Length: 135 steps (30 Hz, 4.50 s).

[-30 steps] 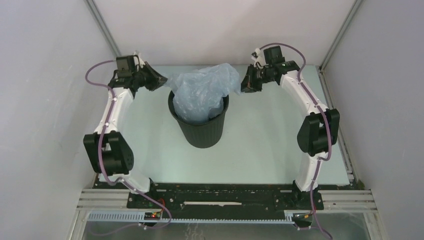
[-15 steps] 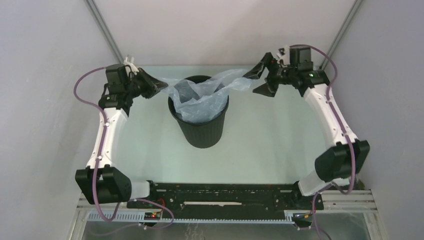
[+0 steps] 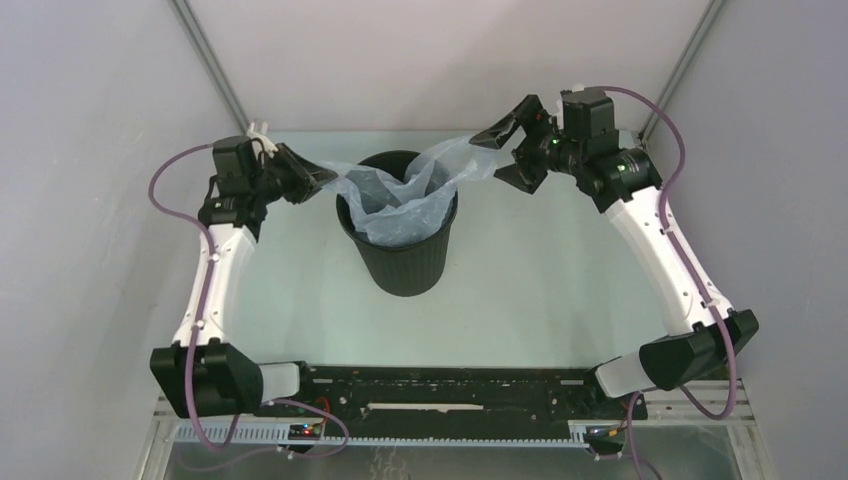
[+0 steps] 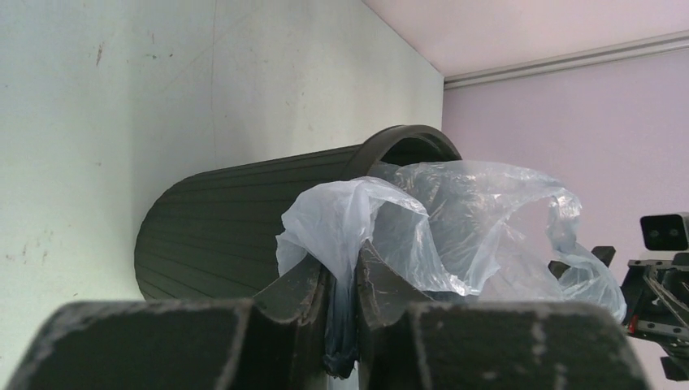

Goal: Put the trash bags into the trash bin

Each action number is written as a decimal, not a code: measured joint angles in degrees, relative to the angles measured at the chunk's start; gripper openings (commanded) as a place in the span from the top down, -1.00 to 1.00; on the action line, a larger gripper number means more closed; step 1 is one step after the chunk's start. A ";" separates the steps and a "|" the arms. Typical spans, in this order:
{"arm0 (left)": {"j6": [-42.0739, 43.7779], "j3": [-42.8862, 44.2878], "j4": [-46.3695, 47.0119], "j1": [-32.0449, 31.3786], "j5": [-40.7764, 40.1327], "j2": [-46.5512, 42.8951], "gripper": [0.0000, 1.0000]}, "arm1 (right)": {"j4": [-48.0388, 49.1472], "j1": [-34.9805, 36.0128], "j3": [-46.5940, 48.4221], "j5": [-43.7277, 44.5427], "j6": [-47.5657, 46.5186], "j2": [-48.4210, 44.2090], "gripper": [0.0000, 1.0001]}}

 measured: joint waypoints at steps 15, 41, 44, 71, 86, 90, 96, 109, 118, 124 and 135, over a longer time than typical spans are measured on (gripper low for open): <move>2.67 0.00 -5.49 0.00 -3.45 -5.88 0.76 | -0.61 8.24 -9.31 8.00 -5.20 -3.21 0.33; -9.01 18.36 -32.83 -17.31 -29.99 -9.94 -0.15 | 17.31 7.06 -18.12 -5.31 -4.74 -10.73 1.00; -10.16 19.87 -32.96 -19.17 -33.14 -7.19 -0.12 | 17.29 7.61 -18.25 -5.16 -4.87 -10.73 1.00; -12.94 26.01 -32.28 -26.47 -40.61 6.97 -0.05 | 17.33 7.89 -18.56 -4.74 -5.18 -11.17 1.00; -4.90 29.27 -32.52 -23.23 -39.67 6.47 1.00 | 16.81 4.98 -18.71 -6.16 -5.62 -11.19 1.00; -2.78 18.78 -26.08 -20.37 -33.68 -4.63 1.00 | 16.70 2.45 -21.64 -9.99 -6.47 -12.07 1.00; -3.54 0.70 -20.37 -20.26 -27.93 -20.90 1.00 | 15.34 2.12 -26.01 -15.08 -8.28 -12.20 1.00; -5.62 -13.09 -15.06 -19.78 -26.80 -25.92 1.00 | 13.73 2.21 -31.47 -16.28 -12.57 -13.79 0.85; -4.87 -14.25 -16.17 -18.64 -28.37 -25.81 1.00 | 12.92 0.42 -33.14 -15.56 -16.61 -13.53 0.77; -2.25 -14.25 -14.03 -17.18 -28.48 -20.68 1.00 | 19.45 0.31 -33.14 -15.65 -19.47 -6.38 0.76; 0.20 -14.45 -11.52 -15.28 -27.54 -14.67 0.63 | 22.40 -1.36 -33.57 -15.61 -23.28 0.31 0.38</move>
